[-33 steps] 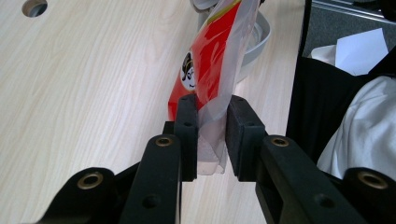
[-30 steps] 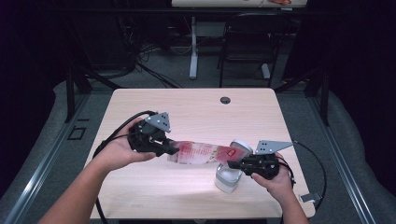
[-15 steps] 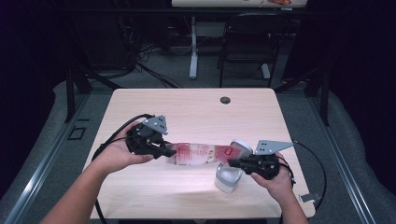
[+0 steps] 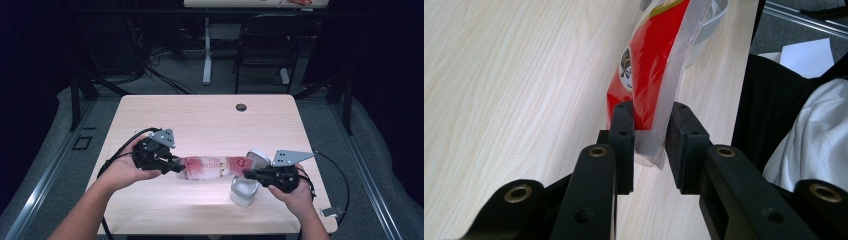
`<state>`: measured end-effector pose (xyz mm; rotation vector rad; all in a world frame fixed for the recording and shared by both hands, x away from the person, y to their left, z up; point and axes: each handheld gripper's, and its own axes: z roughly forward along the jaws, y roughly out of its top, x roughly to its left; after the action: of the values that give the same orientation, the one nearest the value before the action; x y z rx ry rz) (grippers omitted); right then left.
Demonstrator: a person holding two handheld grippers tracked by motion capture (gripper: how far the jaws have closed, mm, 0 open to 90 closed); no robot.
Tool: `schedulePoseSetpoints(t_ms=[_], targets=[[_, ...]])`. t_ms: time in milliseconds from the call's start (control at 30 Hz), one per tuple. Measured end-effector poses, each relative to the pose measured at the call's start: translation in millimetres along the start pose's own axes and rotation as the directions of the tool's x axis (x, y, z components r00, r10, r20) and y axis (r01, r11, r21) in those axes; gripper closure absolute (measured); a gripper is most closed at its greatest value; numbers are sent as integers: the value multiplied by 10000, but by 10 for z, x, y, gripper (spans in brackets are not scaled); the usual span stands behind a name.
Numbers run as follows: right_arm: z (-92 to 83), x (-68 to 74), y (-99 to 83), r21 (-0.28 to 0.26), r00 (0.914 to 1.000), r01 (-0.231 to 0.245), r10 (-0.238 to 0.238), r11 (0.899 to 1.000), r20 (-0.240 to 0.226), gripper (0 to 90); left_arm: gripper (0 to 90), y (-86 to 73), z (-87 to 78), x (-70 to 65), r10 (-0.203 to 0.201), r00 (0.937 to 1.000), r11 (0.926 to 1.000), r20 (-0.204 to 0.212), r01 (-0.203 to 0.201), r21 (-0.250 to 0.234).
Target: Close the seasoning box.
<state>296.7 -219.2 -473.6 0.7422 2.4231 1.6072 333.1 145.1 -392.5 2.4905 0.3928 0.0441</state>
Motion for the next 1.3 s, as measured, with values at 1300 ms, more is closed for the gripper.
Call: schedulePoseSetpoints(t_ms=[1300], targets=[[12,159,404,956,9956,927,-934,9911,28,900,742,-413,179,12,-326,9992,9976,-247,310,-625]])
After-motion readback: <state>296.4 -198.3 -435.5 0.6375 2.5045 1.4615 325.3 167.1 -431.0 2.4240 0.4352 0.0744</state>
